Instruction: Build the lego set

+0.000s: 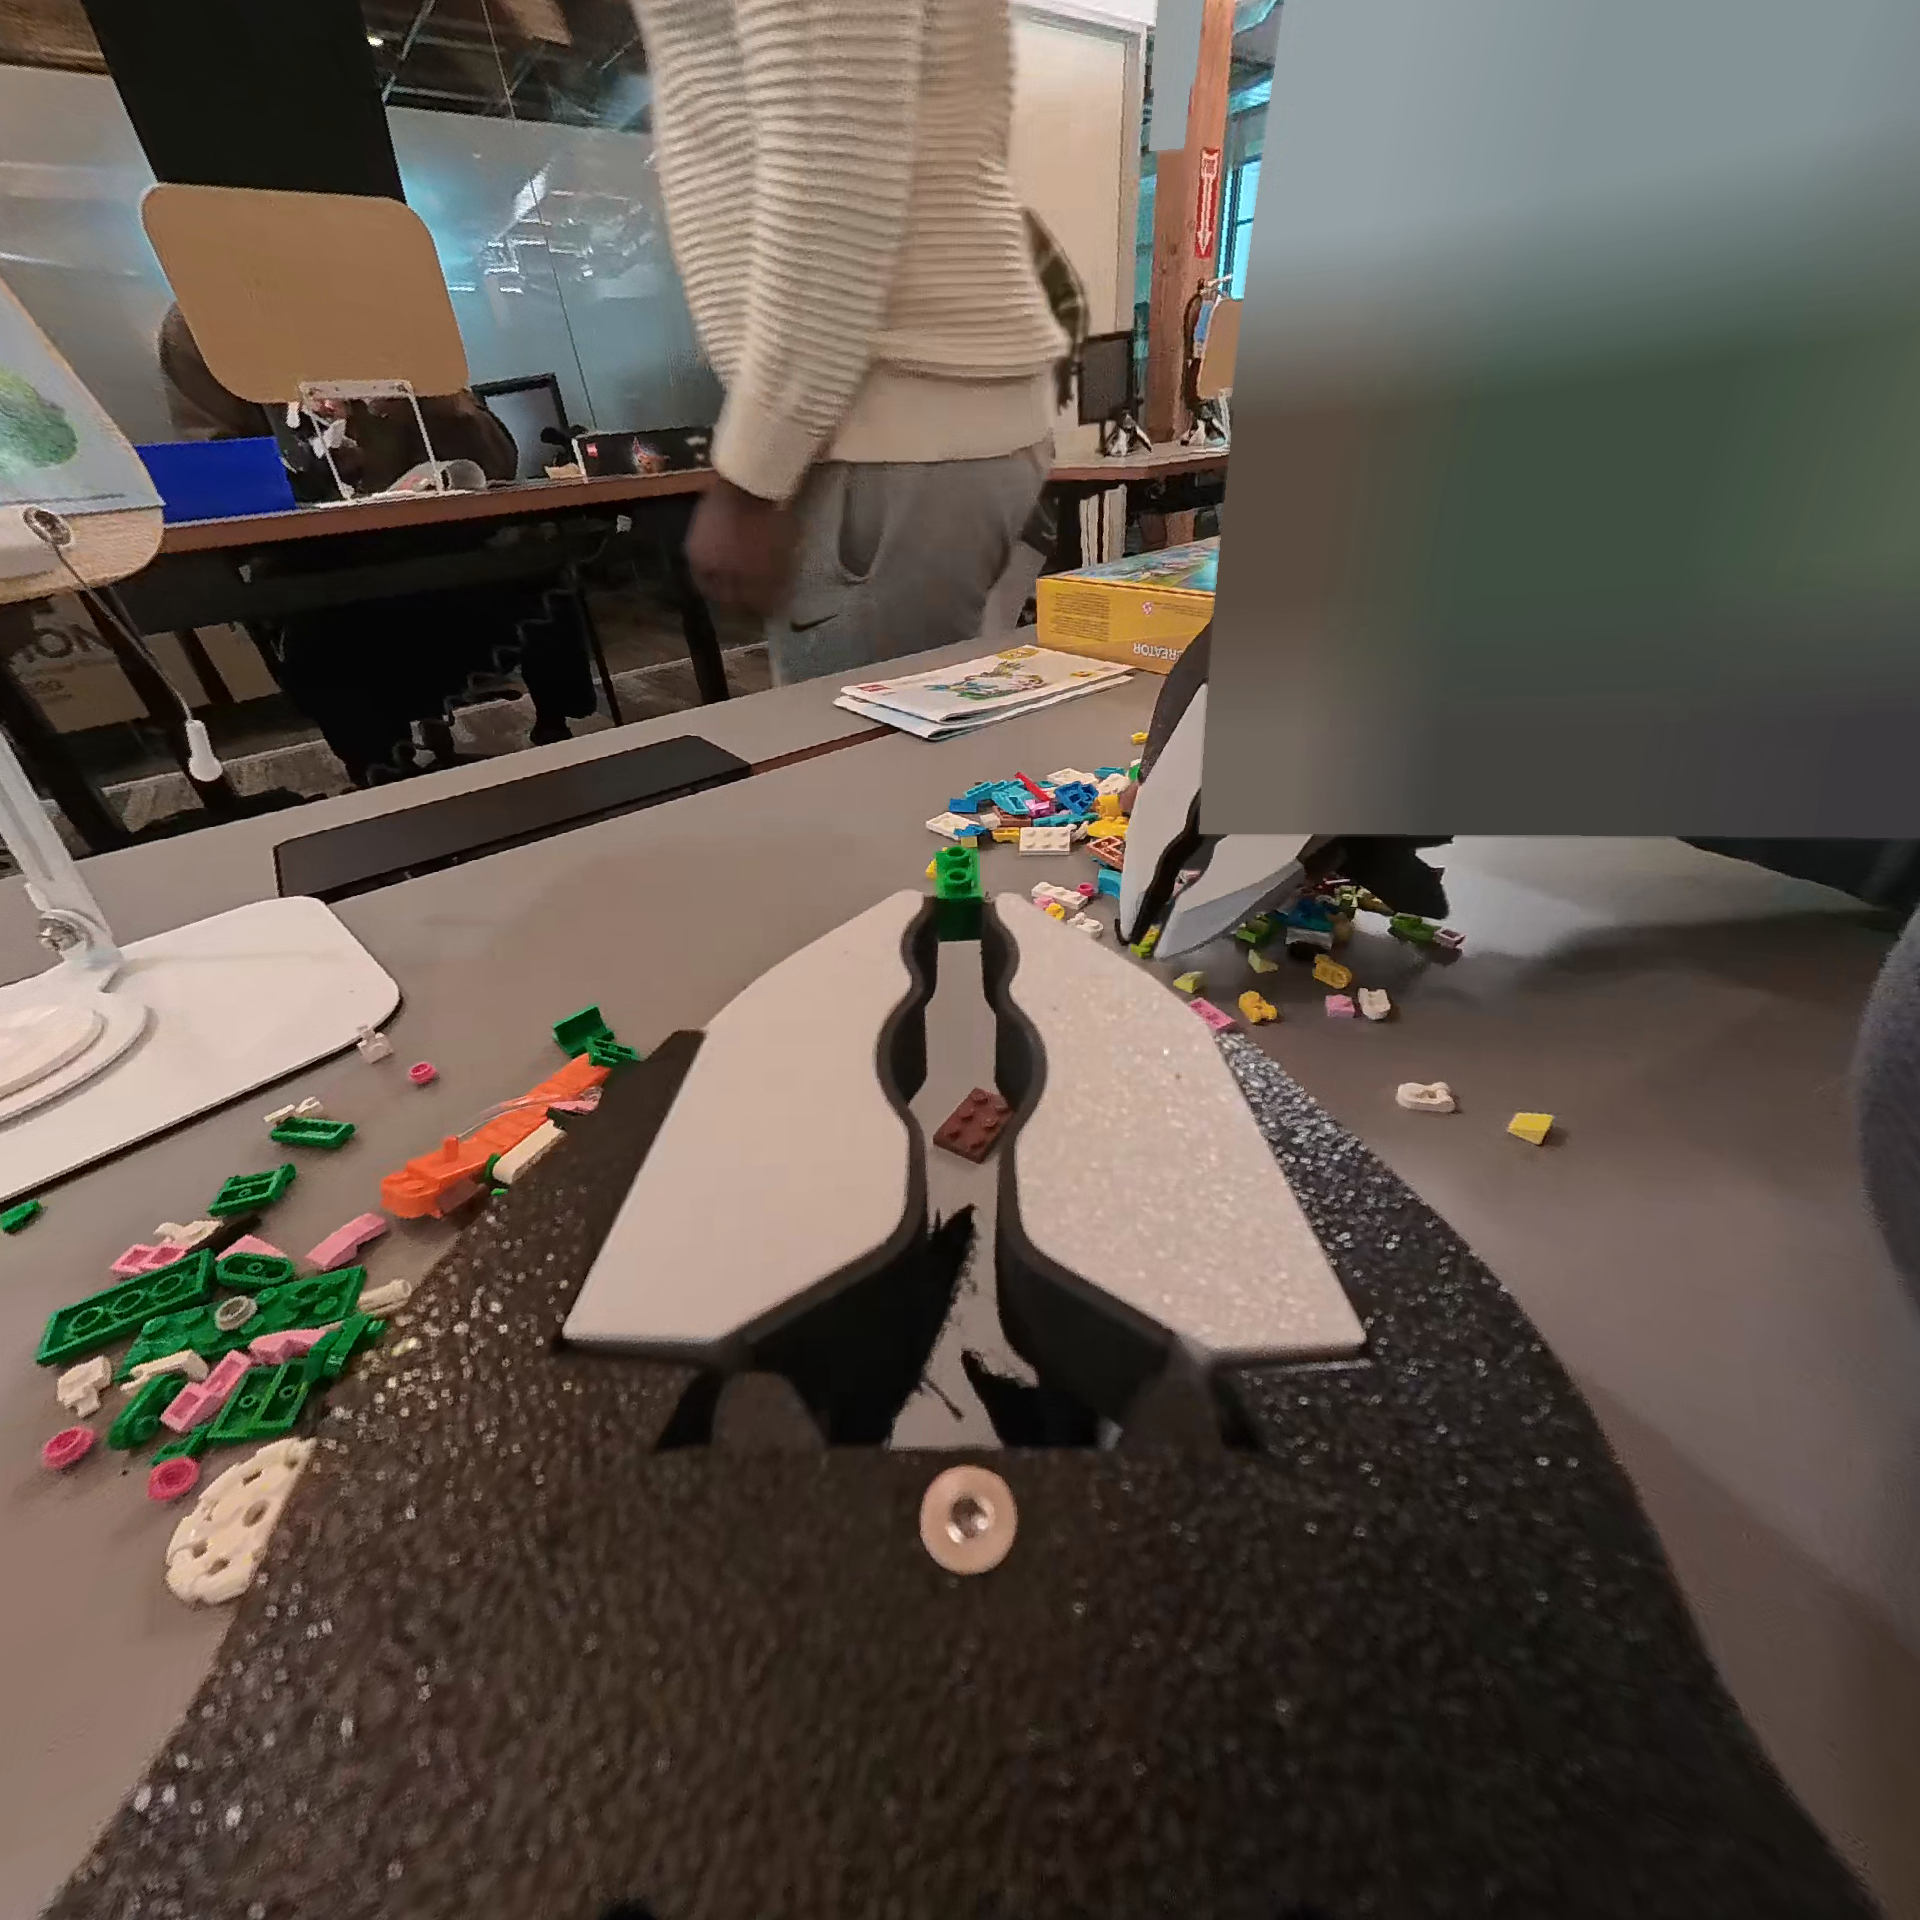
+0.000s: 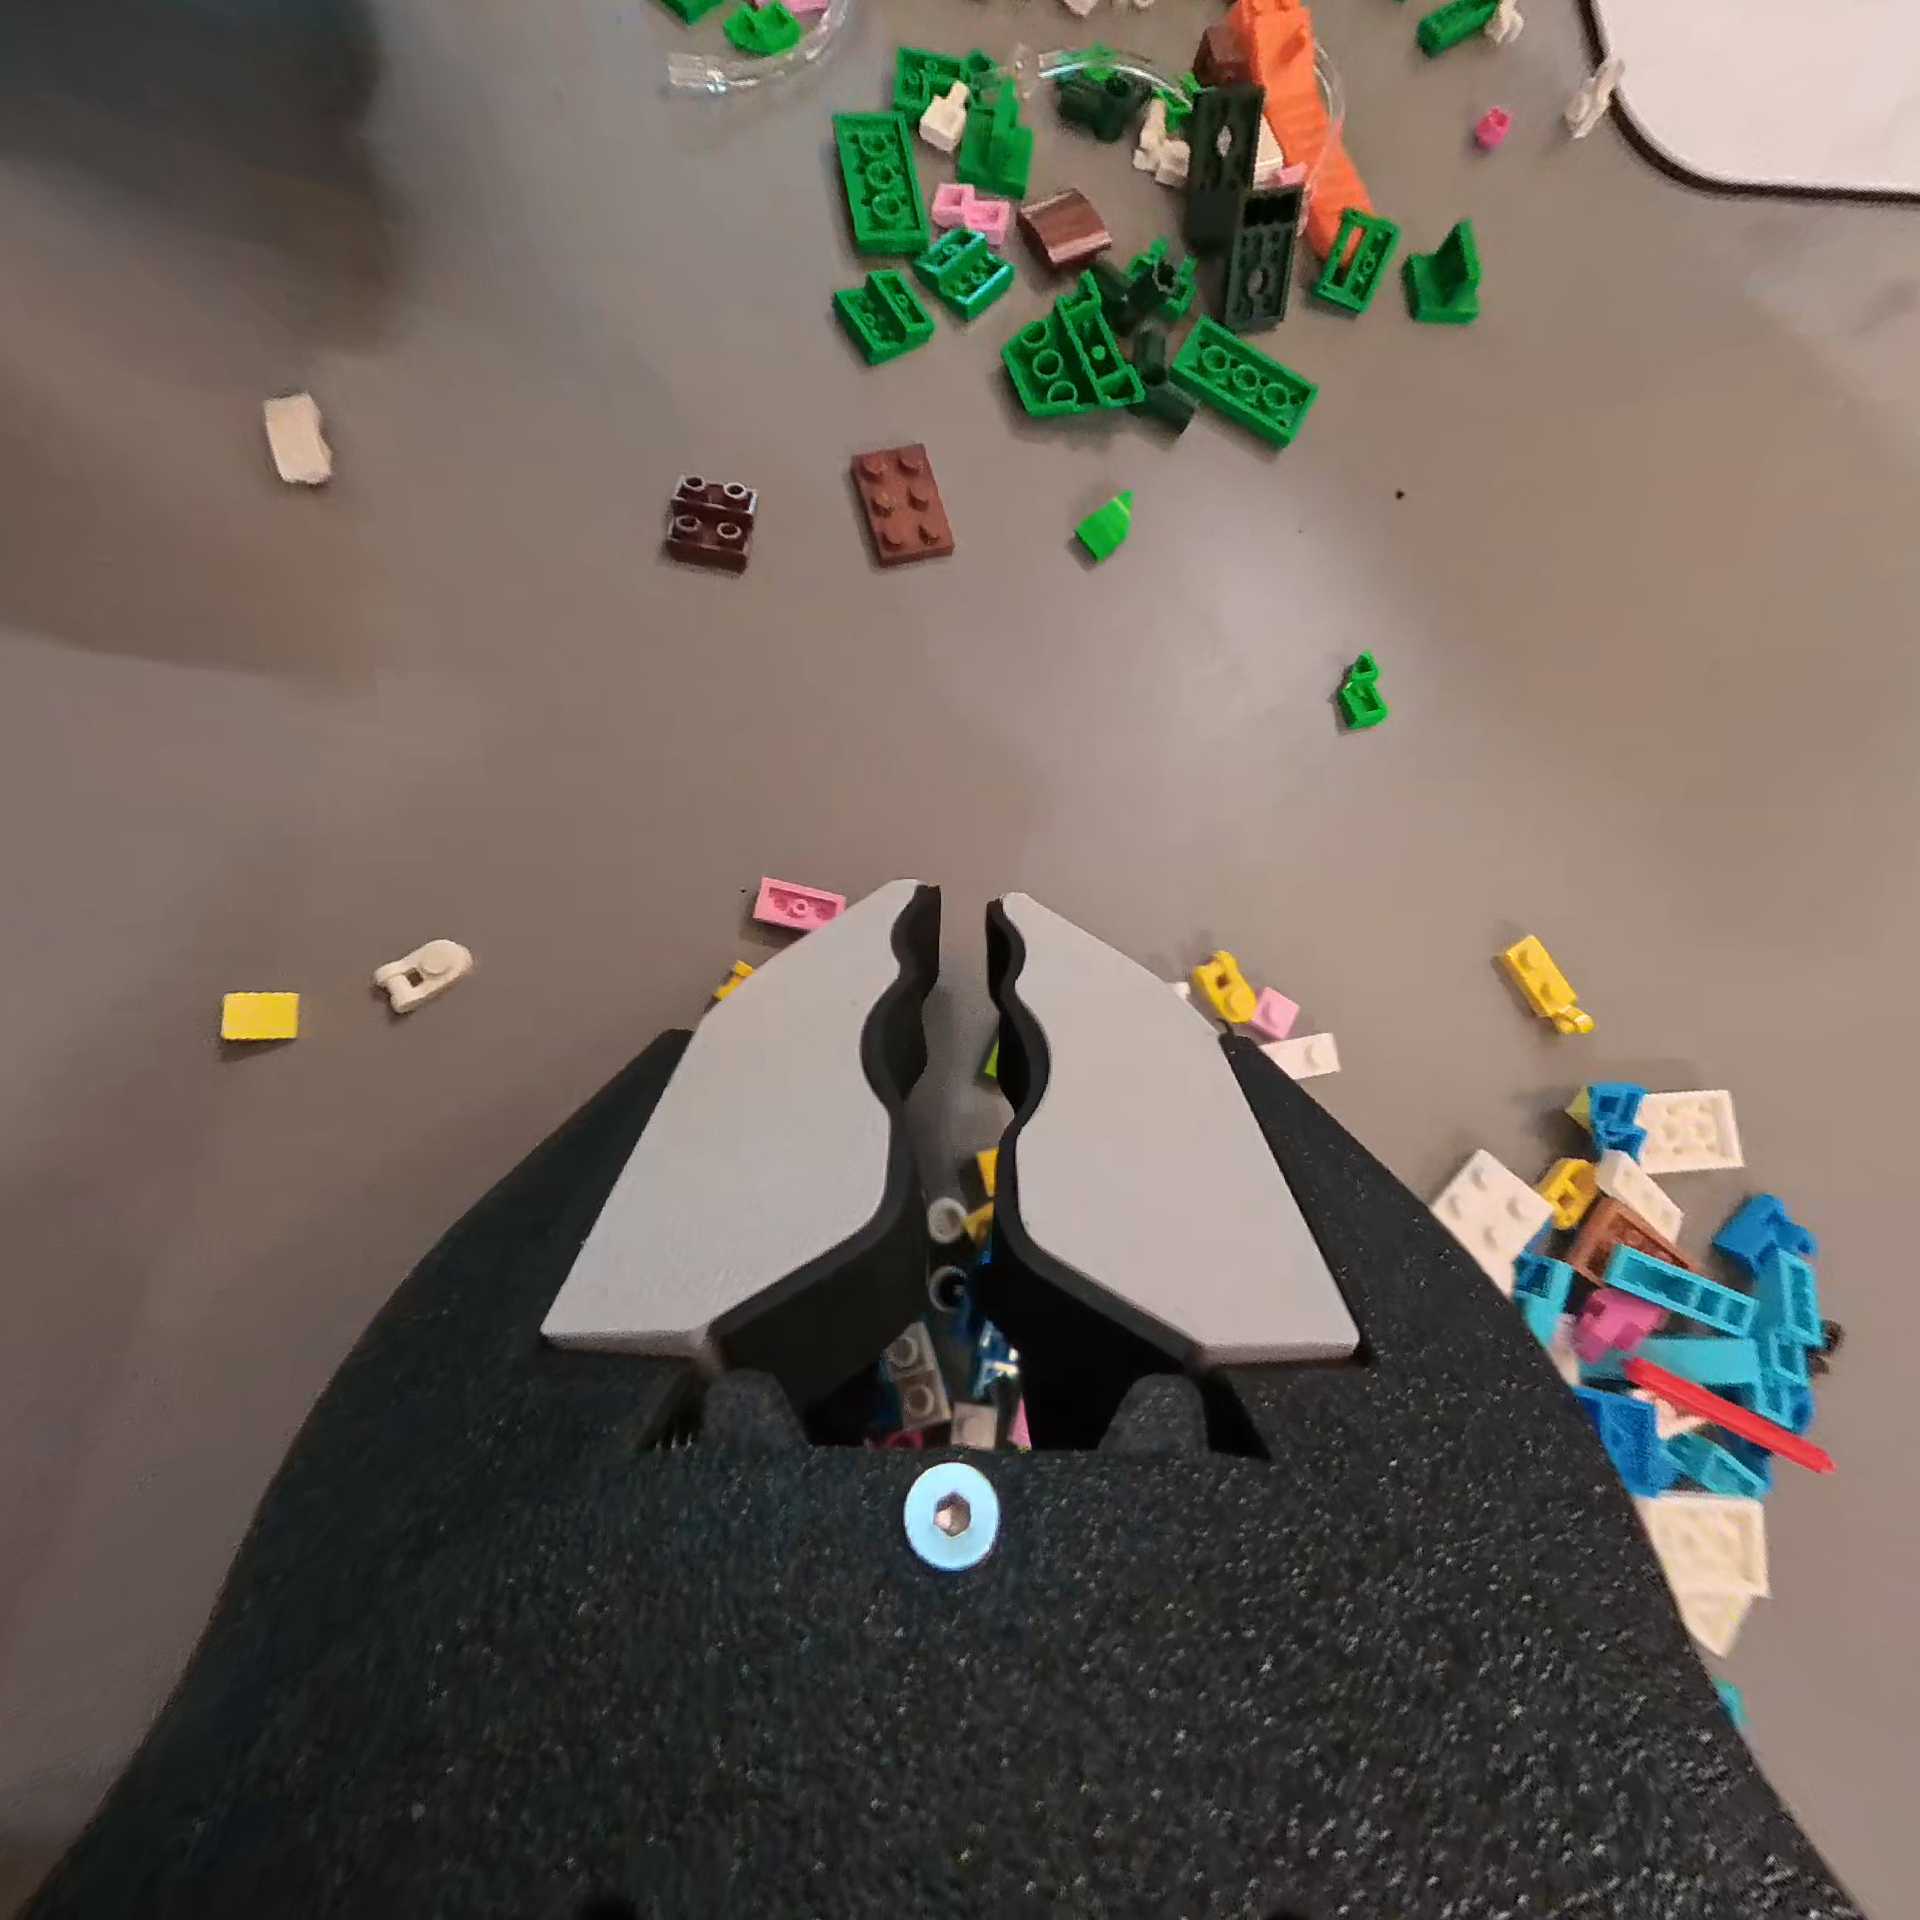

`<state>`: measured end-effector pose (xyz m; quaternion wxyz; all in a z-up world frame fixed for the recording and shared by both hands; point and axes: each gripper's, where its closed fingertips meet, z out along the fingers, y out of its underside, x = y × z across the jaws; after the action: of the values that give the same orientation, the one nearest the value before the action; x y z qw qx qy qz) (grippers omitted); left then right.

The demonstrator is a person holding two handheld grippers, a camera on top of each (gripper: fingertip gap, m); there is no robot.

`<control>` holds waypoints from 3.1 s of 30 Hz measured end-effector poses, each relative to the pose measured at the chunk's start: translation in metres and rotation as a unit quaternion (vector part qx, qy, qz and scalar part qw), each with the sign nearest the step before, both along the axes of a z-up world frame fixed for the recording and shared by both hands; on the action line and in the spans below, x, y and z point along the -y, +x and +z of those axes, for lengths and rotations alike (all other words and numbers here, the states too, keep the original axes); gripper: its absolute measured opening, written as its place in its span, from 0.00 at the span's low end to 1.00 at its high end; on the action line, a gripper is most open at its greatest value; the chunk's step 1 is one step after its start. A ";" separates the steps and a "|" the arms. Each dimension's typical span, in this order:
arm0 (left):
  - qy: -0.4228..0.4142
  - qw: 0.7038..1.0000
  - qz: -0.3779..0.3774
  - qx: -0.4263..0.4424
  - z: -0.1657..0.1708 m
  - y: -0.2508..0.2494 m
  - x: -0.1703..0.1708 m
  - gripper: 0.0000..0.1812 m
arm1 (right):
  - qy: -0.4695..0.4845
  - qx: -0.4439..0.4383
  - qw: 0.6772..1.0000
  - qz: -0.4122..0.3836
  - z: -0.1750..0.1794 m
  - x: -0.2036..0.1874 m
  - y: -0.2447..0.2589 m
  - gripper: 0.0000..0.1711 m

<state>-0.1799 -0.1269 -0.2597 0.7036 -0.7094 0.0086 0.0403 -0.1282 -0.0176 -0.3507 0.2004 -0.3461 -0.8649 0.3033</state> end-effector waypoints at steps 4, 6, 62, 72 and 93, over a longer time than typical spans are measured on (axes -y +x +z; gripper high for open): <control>0.000 1.000 -0.001 0.004 0.000 0.000 0.000 0.04 | -0.007 0.025 1.000 0.001 -0.006 0.000 0.003 0.05; 0.001 1.000 -0.003 0.005 0.000 0.000 0.000 0.04 | -0.006 0.039 0.999 0.004 -0.010 0.001 0.006 0.05; 0.003 0.998 -0.026 0.062 -0.002 0.000 -0.001 0.04 | 0.024 0.094 0.968 0.230 -0.011 -0.042 -0.002 0.06; 0.029 0.986 -0.035 0.158 0.001 -0.011 0.002 0.04 | -0.001 0.108 0.966 0.233 -0.015 -0.039 -0.003 0.00; 0.013 0.987 -0.043 0.156 -0.003 -0.005 -0.003 0.04 | 0.008 0.115 0.975 0.191 -0.015 -0.040 0.002 0.00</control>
<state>-0.1846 -0.1243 -0.2628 0.7067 -0.6967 -0.0711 -0.1009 -0.1257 0.0228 -0.3656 0.0408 -0.2053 -0.9349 0.2868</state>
